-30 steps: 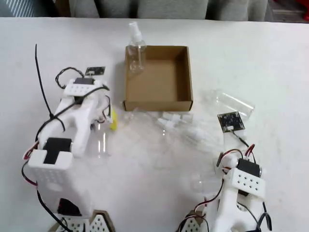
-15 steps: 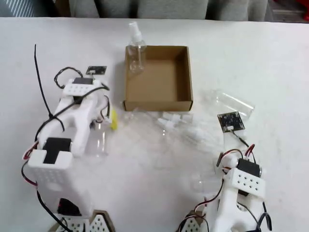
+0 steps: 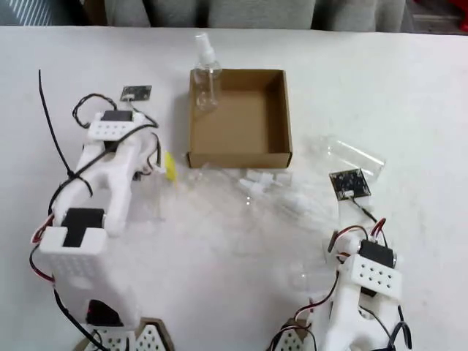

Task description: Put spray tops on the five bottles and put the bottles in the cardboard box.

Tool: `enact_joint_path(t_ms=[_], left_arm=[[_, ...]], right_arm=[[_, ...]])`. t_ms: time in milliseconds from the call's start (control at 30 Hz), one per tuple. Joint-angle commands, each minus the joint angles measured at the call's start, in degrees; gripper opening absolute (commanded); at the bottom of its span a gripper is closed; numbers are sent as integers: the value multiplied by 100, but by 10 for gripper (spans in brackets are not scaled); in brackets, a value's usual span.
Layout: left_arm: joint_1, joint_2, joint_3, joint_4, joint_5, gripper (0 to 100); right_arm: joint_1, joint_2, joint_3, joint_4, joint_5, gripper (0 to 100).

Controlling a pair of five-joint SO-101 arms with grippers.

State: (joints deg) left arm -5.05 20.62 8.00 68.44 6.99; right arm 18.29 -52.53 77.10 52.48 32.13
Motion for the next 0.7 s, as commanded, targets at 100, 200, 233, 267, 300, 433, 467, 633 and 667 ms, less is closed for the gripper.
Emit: enact_joint_path(t_ms=[100, 200, 233, 267, 300, 433, 467, 633, 667], left_arm=[[-66, -40, -281, -70, 105, 382], [-66, -40, -290, -70, 105, 379], [-66, -40, -299, -79, 105, 373], [-66, -40, -299, -88, 105, 370], [-66, -40, -290, -149, 105, 369], [-66, 163, -352, -316, 114, 369], [-66, 277, -448, -273, 132, 369], [-224, 796, -1187, 229, 448, 369], [-233, 875, -1301, 325, 492, 369]], right_arm=[[-22, -22, -26, 22, 35, 17], [-22, -22, -26, 22, 35, 17], [-22, -22, -26, 22, 35, 17], [-22, -22, -26, 22, 35, 17], [-22, -22, -26, 22, 35, 17], [-13, -22, -26, 22, 35, 17], [-13, -22, -26, 22, 35, 17], [-13, -22, -26, 22, 35, 17], [-13, -22, -26, 22, 35, 17]])
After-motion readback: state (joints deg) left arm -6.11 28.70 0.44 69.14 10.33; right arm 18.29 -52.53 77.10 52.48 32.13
